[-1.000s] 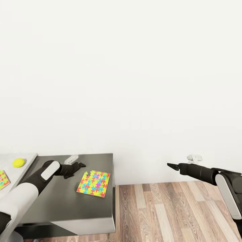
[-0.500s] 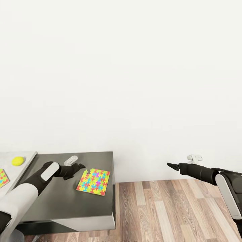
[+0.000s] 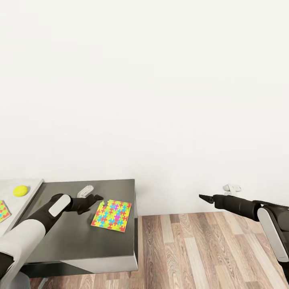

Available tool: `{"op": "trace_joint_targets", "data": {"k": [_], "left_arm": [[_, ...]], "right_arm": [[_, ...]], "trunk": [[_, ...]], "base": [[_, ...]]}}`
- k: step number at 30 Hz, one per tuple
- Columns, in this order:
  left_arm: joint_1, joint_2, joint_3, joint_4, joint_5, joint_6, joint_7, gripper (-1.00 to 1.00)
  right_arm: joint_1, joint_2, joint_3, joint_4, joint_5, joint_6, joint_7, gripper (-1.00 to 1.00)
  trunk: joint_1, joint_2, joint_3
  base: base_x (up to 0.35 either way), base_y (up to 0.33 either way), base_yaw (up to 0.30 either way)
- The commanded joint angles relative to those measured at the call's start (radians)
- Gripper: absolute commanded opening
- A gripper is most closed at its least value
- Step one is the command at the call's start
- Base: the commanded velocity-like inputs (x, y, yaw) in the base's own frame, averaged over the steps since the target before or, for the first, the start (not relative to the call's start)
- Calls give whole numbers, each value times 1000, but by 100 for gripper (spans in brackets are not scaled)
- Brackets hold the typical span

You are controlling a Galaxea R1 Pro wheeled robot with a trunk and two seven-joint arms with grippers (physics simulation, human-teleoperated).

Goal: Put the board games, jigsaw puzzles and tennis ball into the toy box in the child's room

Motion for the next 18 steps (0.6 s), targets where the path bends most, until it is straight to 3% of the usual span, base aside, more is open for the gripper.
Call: {"op": "trace_joint_targets", "data": {"k": [1, 7, 18], "left_arm": [[-1, 1, -4, 2, -12, -1, -9, 100], [-1, 0, -3, 26, -43, -6, -42, 100], [-1, 2, -3, 45, -52, -9, -60, 100]], "right_arm": [[-1, 0, -1, -1, 7, 4, 13, 100], [-1, 0, -1, -2, 7, 4, 24, 100], [-1, 0, -2, -3, 7, 4, 27, 100]], "trunk": [[1, -2, -2], [1, -2, -3], [1, -2, -3]], "base": [[0, 0, -5], [0, 0, -114], [0, 0, -63]]}}
